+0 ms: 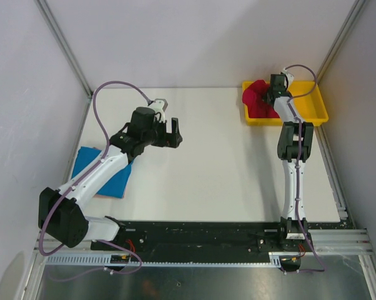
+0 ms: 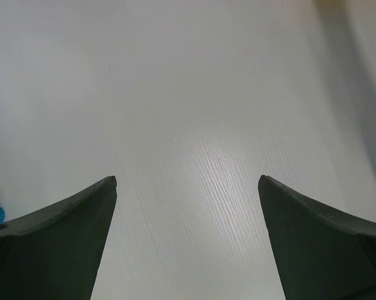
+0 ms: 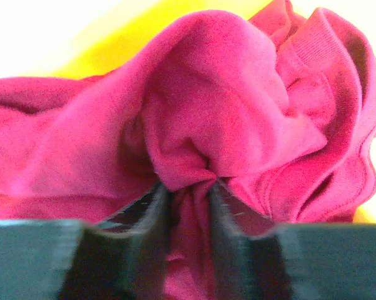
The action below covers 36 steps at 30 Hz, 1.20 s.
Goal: Fold and stack the t-shirts
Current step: Grab crumpled tshirt from bin with the right arm
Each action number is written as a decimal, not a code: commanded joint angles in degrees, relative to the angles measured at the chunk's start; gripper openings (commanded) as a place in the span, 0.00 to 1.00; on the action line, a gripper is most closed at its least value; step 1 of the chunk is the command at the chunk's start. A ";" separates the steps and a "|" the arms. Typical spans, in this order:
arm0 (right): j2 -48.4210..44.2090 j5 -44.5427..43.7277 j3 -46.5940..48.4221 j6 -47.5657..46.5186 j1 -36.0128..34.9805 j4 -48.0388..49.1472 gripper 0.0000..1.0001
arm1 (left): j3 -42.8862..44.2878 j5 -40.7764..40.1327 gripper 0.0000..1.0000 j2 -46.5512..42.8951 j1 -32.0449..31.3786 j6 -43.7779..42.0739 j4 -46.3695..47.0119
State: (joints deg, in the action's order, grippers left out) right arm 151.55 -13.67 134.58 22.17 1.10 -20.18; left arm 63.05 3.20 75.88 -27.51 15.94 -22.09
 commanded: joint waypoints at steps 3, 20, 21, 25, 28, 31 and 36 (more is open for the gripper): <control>-0.97 2.03 -2.00 0.22 -0.85 -0.82 0.05 | -0.46 -1.09 0.99 -1.38 -0.09 -1.61 0.48; -19.73 -7.38 -3.36 -4.23 -5.78 9.95 0.00 | -0.37 -1.65 1.00 -1.78 -0.09 -1.93 0.51; -21.48 -7.62 -4.06 -4.23 -6.17 10.85 0.00 | -0.38 -1.68 0.99 -1.87 -0.13 -1.99 0.49; -27.62 -8.46 -5.91 -5.61 -8.31 13.07 0.00 | -0.37 -1.55 0.99 -2.09 -0.09 -2.12 0.47; -33.41 -8.97 -8.70 -6.91 -10.32 15.05 0.00 | -0.38 -1.75 0.99 -2.34 -0.09 -2.21 0.40; -39.30 -9.77 -12.40 -7.38 -12.66 16.18 0.00 | -0.31 -1.86 0.99 -2.59 -0.02 -2.31 0.46; -50.65 -11.29 -23.58 -6.66 -17.65 20.18 0.00 | -0.13 -1.62 0.99 -2.64 0.07 -2.32 0.41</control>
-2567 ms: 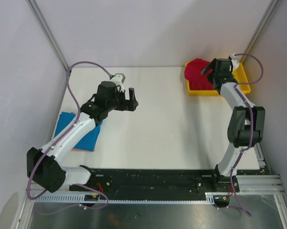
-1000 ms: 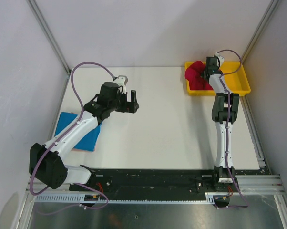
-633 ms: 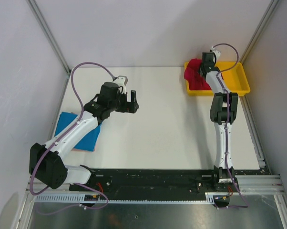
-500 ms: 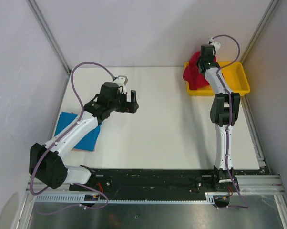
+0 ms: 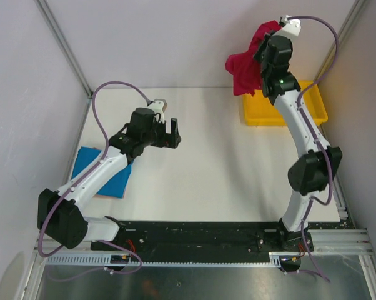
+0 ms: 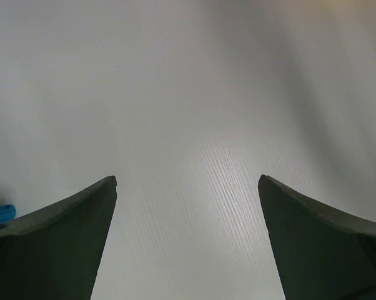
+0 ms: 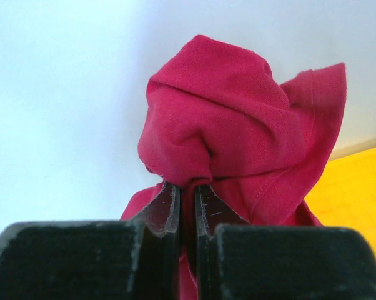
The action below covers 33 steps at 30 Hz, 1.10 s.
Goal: Fold and stack the t-shirts
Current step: Grab crumpled tshirt from bin with the right arm, then move the tshirt to the center of the board
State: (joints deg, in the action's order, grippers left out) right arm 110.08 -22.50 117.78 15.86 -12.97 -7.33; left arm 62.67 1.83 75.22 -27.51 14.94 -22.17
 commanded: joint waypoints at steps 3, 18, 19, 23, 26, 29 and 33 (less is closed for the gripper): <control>-15.81 -3.61 -13.75 0.91 -6.63 8.56 0.00 | 0.14 -0.32 0.99 -2.07 0.08 -1.32 0.51; -31.26 -0.19 -45.24 14.16 -20.99 -0.67 0.00 | -2.16 3.66 0.99 -1.41 0.06 3.29 0.56; -30.38 1.27 -46.22 15.01 -21.15 -1.64 0.04 | -2.84 3.90 0.99 -1.18 0.07 4.02 0.60; -25.99 6.66 -47.18 16.94 -20.87 -6.67 0.58 | -5.03 4.72 0.99 0.53 -0.26 6.78 0.61; -24.96 8.26 -47.32 16.88 -20.29 -9.95 0.78 | -5.81 3.99 1.00 2.31 -1.77 8.17 0.82; -25.75 11.09 -48.37 17.62 -18.48 -12.61 0.83 | -5.92 3.29 1.00 4.18 -4.03 9.59 1.52; -29.59 13.74 -52.22 18.73 -15.88 -14.93 0.84 | -5.89 1.93 0.99 6.85 -7.72 11.94 3.05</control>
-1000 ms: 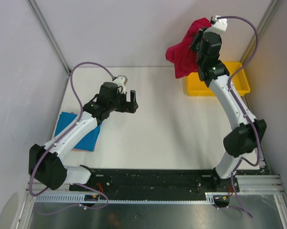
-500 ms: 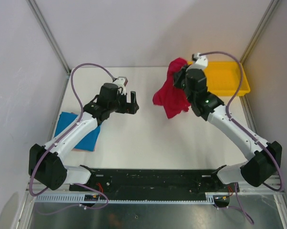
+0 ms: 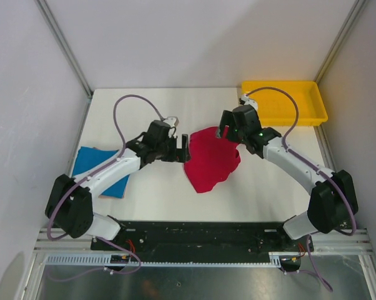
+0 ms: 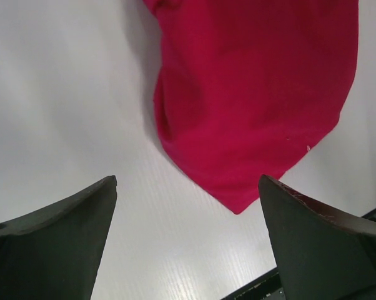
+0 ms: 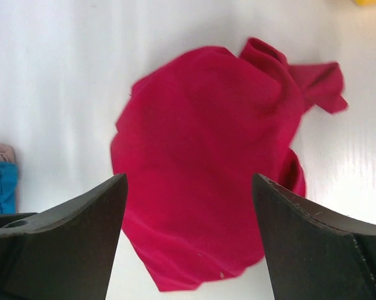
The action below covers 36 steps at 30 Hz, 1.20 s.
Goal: Fold and stack the t-shirts
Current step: Move the tshirt to the center of the board
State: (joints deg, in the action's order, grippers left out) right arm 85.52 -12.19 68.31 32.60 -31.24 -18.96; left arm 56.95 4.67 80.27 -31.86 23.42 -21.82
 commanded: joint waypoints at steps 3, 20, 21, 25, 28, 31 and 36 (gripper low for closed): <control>-8.63 4.26 -6.40 2.72 3.48 -4.71 0.83 | -0.07 -1.18 0.99 4.08 -6.04 5.19 3.99; -17.92 8.51 -23.39 5.08 7.20 -2.46 0.74 | -3.81 -1.36 0.80 8.18 -14.72 12.80 8.83; -17.62 8.55 -23.53 5.09 7.01 -2.17 0.73 | -4.19 -1.56 0.79 8.12 -15.16 13.02 8.95; -16.49 8.65 -23.79 4.91 6.83 -1.43 0.72 | -4.83 -3.09 0.76 9.18 -18.11 12.98 9.17; -15.96 8.87 -23.94 4.97 6.76 -0.95 0.70 | -4.54 -3.11 0.71 11.22 -19.58 13.32 9.52; -15.74 9.07 -24.16 5.22 6.69 -0.79 0.69 | -3.65 -3.29 0.68 13.23 -20.79 13.29 9.90; -15.95 9.08 -24.95 5.49 6.64 -0.72 0.68 | -2.02 -4.12 0.67 16.78 -21.69 13.53 10.12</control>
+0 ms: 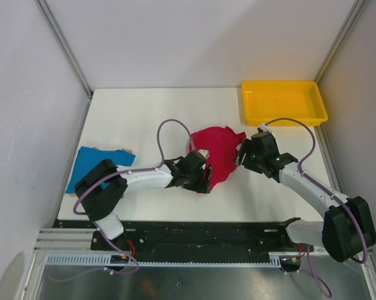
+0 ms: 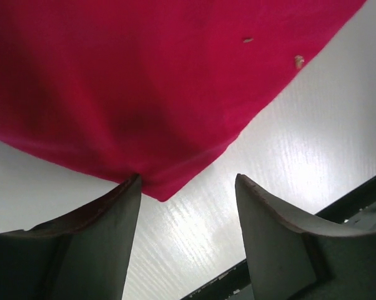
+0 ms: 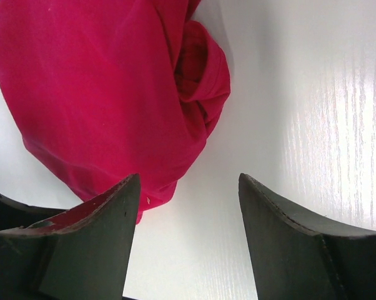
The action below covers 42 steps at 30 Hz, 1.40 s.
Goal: Fold and stack the t-shirts
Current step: Move the tshirt to the center of the board, then flatten out the tshirt
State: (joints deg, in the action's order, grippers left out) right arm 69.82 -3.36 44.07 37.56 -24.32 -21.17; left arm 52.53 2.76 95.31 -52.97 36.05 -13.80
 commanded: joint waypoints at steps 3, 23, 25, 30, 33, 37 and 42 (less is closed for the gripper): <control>-0.34 0.34 -1.41 0.69 -0.29 1.81 0.67 | 2.79 -4.39 0.65 2.93 -0.64 1.28 2.18; 4.85 4.28 -2.16 2.34 0.83 8.25 0.63 | 1.28 -21.15 0.00 -21.90 7.25 1.21 -0.53; 5.53 4.49 -2.15 2.71 0.82 9.24 0.60 | 0.65 -22.24 0.00 -23.56 9.55 1.91 -0.88; 8.35 5.03 -2.08 3.15 -0.22 11.67 0.51 | 1.61 -19.60 0.00 -22.15 14.52 1.89 -1.05; 10.60 5.29 -1.70 3.51 -1.68 14.16 0.49 | 2.81 -19.18 0.00 -21.00 14.92 1.48 -1.08; 13.29 2.72 -0.08 2.77 -4.60 15.87 0.49 | 3.25 -19.04 0.00 -20.83 15.23 1.15 -1.19; 16.30 -0.20 1.04 2.25 -6.55 15.96 0.50 | 2.97 -18.79 0.00 -21.42 15.92 0.88 -1.40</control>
State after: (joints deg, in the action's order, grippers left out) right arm 84.55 -0.01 42.63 40.32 -29.78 -7.73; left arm 54.13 -15.57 74.89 -37.85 37.10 -15.88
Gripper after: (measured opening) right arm 0.499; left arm 0.010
